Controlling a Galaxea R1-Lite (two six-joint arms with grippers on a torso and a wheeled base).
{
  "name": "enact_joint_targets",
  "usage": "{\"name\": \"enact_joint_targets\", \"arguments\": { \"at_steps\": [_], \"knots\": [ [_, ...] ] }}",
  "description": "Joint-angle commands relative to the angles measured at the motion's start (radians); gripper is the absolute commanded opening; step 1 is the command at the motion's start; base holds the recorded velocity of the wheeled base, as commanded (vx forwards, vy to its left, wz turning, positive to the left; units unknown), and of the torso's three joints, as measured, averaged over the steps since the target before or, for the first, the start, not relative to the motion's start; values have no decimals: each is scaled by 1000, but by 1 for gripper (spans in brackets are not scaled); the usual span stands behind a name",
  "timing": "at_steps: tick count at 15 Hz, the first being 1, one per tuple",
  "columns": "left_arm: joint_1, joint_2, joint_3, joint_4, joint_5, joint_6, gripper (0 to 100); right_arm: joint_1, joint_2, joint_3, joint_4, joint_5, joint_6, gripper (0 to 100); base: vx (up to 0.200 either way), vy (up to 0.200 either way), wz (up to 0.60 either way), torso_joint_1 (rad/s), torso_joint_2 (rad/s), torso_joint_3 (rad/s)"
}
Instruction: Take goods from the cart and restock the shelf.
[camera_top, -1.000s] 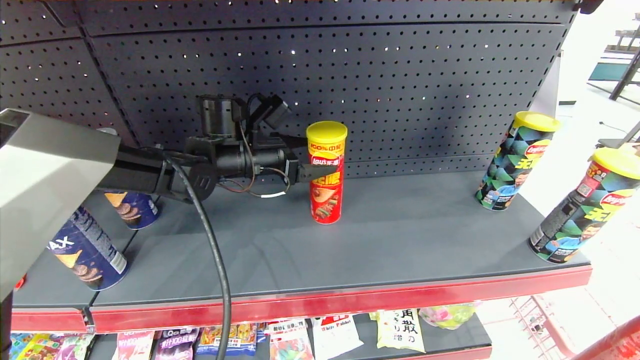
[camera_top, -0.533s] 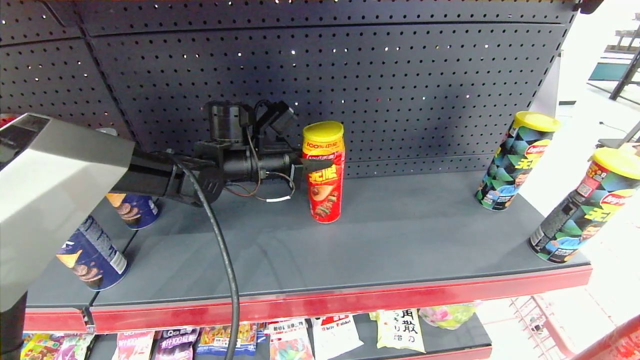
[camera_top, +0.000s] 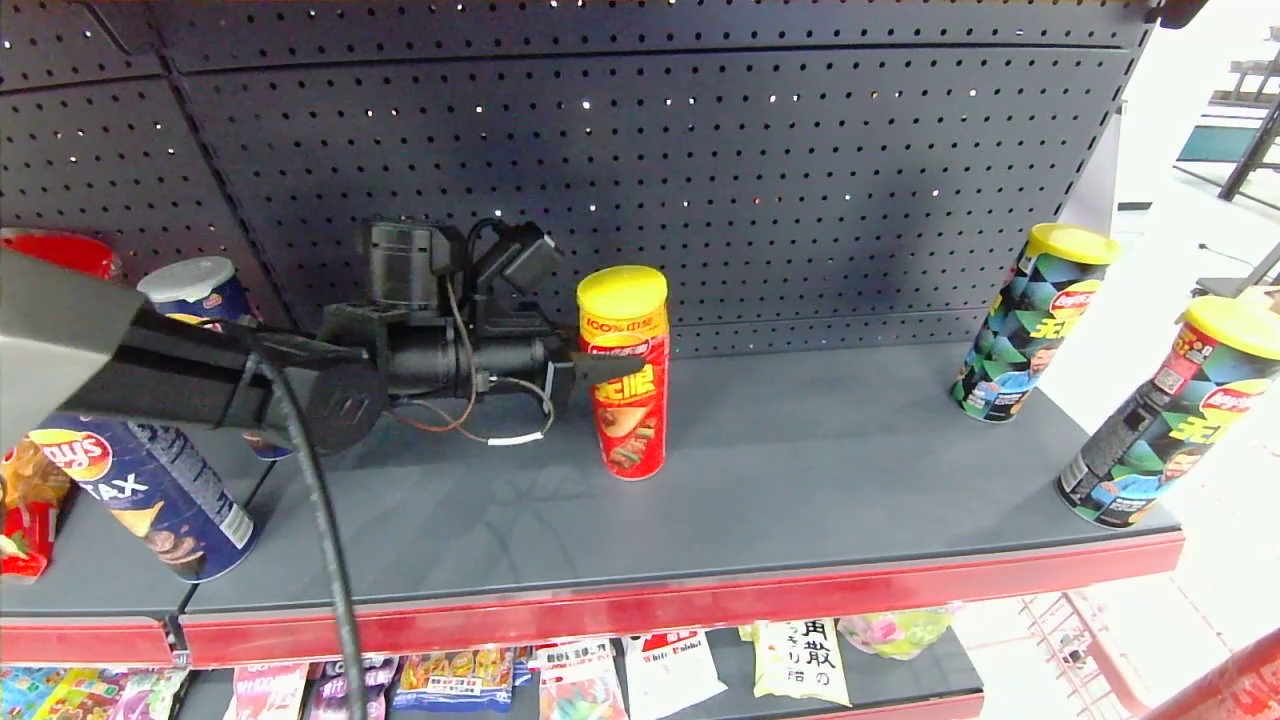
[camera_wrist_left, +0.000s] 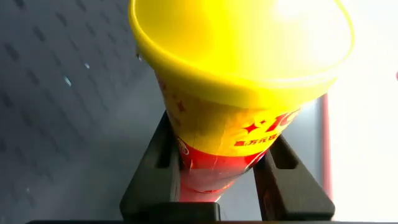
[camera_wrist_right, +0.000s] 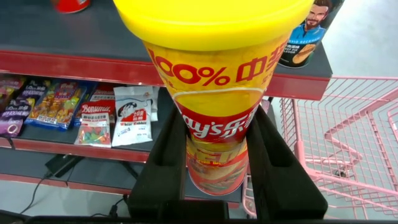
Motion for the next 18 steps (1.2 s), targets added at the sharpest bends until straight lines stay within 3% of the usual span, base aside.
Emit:
{"name": "enact_joint_targets", "arguments": {
  "at_steps": [1,4,8,13,15,16,18],
  "knots": [
    [-9,-245,221,0,15,-1,0,2,-1,1,0,2,-1,0,0,0,0,0,0,0],
    [-47,-341,365,-3,35,-3,0,4,-1,-1,0,3,-1,0,0,0,0,0,0,0],
    [-73,-342,456,-127,63,-9,0,4,-3,-3,0,3,-1,0,0,0,0,0,0,0],
    [-70,-298,486,-213,115,-18,0,4,-7,-3,0,3,-1,0,0,0,0,0,0,0],
    [-73,-264,485,-275,139,-38,0,4,-6,-4,0,3,-1,0,0,0,0,0,0,0],
    [-101,-244,488,-335,162,-87,0,4,-7,-9,0,3,-1,0,0,0,0,0,0,0],
    [-133,-236,488,-353,210,-138,0,4,-6,-10,0,2,-1,0,0,0,0,0,0,0]
  ]
}}
